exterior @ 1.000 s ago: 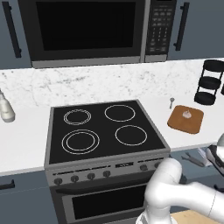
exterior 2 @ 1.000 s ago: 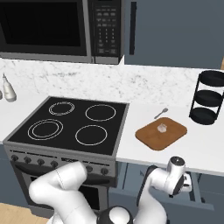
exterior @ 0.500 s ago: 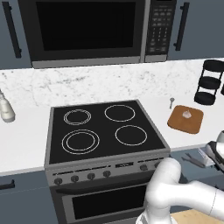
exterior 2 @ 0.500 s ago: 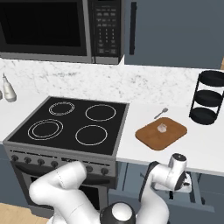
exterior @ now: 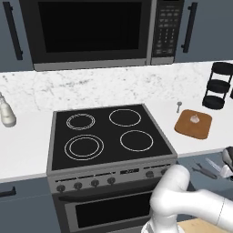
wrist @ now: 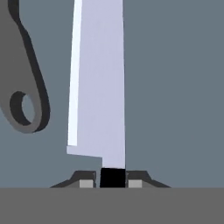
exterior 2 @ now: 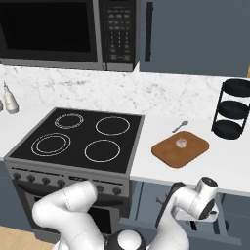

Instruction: Place the appropriate cutting tool for cutting the garlic skin on the cutting board.

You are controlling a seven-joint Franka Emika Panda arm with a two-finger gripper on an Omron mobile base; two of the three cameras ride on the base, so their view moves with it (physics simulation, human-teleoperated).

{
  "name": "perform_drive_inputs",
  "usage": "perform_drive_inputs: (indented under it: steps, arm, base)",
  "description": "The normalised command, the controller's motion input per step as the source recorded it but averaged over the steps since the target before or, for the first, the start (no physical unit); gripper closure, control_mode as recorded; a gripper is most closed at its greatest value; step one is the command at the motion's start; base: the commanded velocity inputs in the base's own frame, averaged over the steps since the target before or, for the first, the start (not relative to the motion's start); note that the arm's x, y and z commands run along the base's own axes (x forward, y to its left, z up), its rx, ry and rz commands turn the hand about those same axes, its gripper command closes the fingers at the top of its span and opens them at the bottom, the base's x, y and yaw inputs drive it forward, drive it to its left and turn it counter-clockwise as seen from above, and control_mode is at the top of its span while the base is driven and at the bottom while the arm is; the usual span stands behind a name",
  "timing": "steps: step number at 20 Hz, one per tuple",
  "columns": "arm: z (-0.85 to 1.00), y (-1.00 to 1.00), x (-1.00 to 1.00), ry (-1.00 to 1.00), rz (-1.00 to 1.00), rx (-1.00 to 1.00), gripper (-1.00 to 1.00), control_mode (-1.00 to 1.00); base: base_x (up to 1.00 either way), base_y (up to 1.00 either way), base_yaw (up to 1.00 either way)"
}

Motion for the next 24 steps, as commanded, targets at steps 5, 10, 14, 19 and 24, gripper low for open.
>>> perform_drive_inputs:
  steps: [5, 10, 14, 19, 24]
  arm:
    - [0.88, -0.38, -0.55, -0.12, 0.15, 0.01, 1.00, -1.00]
    - [1.00, -0.23, -0.57, -0.21, 0.21, 0.01, 1.00, -1.00]
    - [1.00, -0.24, -0.44, -0.19, 0.23, 0.01, 1.00, -1.00]
    - [1.00, -0.07, -0.21, -0.16, 0.23, 0.00, 1.00, -1.00]
    - [1.00, -0.13, -0.21, -0.15, 0.22, 0.00, 1.00, -1.00]
  base:
    - [0.00, 0.00, 0.00]
    - [0.00, 0.00, 0.00]
    - [0.00, 0.00, 0.00]
    - [0.00, 0.00, 0.00]
    - [0.00, 0.00, 0.00]
